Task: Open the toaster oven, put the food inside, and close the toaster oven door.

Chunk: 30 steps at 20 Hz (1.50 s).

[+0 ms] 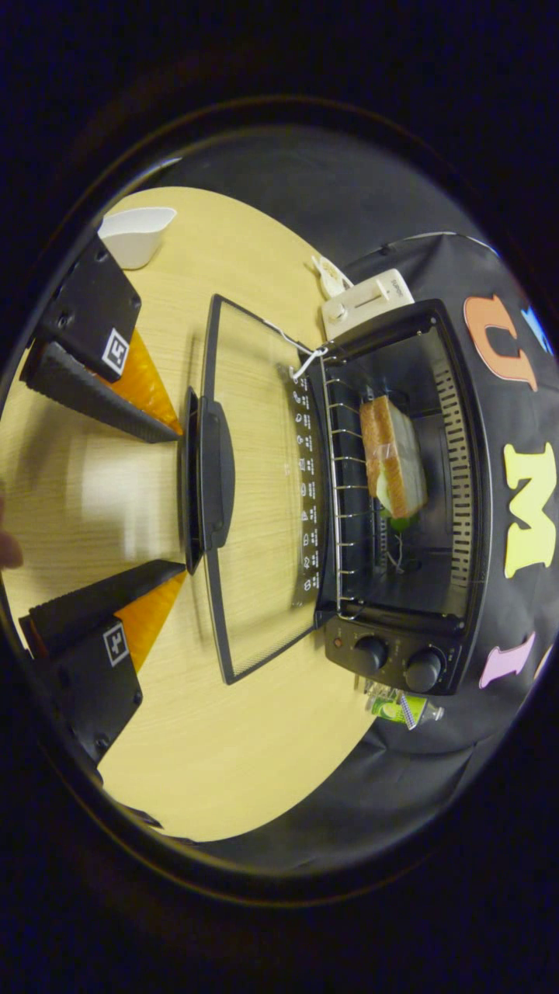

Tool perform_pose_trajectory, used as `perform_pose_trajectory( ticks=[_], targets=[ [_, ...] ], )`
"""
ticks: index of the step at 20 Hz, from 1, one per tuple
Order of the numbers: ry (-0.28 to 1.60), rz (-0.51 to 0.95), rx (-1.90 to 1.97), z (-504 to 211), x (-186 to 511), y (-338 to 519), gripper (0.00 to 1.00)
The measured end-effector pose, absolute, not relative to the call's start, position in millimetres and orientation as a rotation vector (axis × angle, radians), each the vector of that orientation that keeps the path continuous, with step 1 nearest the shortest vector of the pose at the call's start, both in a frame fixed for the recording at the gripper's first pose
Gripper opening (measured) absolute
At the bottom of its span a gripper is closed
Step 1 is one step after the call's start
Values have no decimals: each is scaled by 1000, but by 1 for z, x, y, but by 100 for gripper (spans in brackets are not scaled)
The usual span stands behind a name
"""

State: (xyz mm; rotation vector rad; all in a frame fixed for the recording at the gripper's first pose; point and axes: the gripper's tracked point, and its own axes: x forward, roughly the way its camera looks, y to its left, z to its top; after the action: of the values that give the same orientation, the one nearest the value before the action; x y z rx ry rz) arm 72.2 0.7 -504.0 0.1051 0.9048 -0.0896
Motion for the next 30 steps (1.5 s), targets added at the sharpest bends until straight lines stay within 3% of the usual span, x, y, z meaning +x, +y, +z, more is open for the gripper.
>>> perform_pose_trajectory(
  ticks=[6,13,17,26,30],
  targets=[
    [788,-63,96,-438,89,0,100],
    [637,-81,51,-356,154,-14,100],
    [517,-91,70,-276,169,-19,100],
    [243,-73,70,-75,115,-32,100],
    [145,-66,32,-24,64,-24,100]
  ],
)
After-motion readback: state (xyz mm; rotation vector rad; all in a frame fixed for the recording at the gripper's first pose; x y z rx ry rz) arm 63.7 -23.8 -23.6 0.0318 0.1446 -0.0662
